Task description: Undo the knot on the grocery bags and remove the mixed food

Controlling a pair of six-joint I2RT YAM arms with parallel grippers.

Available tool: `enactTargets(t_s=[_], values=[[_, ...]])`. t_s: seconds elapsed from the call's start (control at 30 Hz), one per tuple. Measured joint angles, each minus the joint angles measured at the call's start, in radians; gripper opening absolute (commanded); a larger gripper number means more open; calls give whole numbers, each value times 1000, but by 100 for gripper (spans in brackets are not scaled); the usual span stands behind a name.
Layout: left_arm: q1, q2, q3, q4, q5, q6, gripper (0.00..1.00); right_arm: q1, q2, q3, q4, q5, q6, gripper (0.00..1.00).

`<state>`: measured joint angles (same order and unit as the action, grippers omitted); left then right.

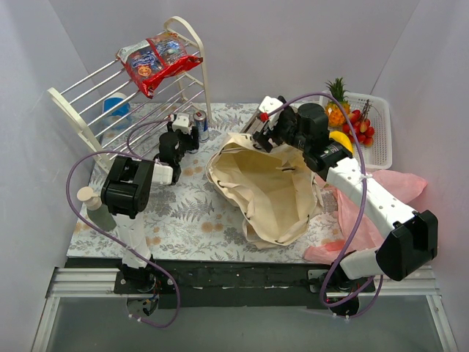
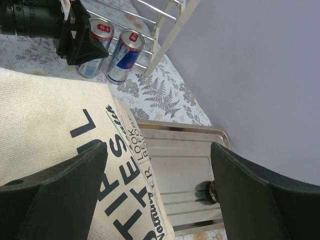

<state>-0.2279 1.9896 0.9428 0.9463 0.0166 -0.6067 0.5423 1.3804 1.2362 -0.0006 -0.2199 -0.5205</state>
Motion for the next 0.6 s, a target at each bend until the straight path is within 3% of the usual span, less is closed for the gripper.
enactTargets(t_s=[0.03, 0.33, 0.6], values=[[4, 0, 5, -8, 10, 2, 98, 0, 0, 0, 0, 0, 0, 91], [21, -49, 118, -248, 132, 1, 98, 0, 29, 43, 9, 26, 13, 97], [31, -315, 125, -518, 182, 0, 98, -5, 60, 87, 21, 121, -3, 98]])
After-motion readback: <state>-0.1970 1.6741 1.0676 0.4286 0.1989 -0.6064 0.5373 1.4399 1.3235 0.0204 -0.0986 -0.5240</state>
